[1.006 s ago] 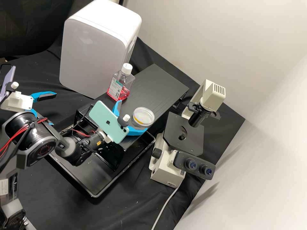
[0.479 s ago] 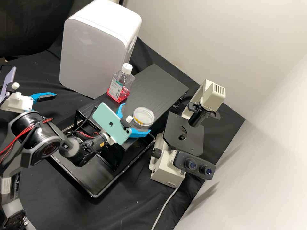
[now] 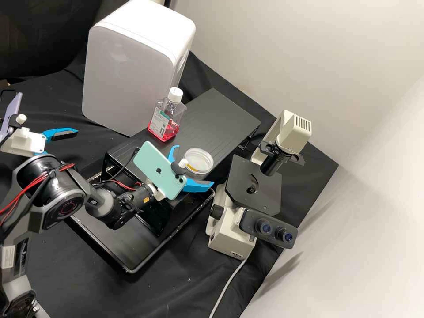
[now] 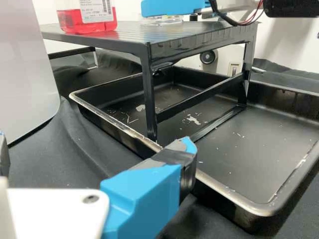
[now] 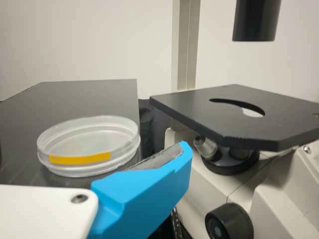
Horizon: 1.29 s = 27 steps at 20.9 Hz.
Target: Remove the lid from the petri dish
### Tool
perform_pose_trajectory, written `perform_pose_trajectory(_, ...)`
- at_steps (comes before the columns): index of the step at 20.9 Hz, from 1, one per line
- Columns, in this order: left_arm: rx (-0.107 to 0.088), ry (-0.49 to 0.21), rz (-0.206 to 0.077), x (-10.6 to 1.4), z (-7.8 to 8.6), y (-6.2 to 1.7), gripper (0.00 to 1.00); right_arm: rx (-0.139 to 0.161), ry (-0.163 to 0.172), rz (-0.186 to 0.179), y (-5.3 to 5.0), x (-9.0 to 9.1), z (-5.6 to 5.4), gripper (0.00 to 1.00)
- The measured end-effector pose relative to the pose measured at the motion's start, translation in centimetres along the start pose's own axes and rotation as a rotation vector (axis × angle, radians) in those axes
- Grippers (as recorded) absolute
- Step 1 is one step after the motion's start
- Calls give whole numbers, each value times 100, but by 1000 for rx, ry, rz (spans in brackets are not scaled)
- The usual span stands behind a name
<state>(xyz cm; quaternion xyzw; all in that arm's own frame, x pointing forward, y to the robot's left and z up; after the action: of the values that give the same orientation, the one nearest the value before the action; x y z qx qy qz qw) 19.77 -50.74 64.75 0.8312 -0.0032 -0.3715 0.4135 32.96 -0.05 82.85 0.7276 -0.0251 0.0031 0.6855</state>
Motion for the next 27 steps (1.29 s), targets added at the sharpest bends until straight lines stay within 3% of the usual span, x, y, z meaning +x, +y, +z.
perform_pose_trajectory(6, -5, -5, -4, 7, 3, -9, 100, -63, 1, 14, 46, 56, -35, 100)
perform_pose_trajectory(9, -7, -6, 0, 15, 4, -1, 100, -59, -5, 18, 54, 83, -55, 100)
perform_pose_trajectory(14, -11, -5, -1, 16, 3, -3, 100, -81, 4, 26, 74, 129, -85, 100)
perform_pose_trajectory(19, -12, -4, -7, 20, 0, -18, 100, -67, -28, 31, 67, 171, -39, 100)
perform_pose_trajectory(27, -11, -6, -8, 20, 5, -19, 100, -88, -30, 39, 72, 246, -30, 100)
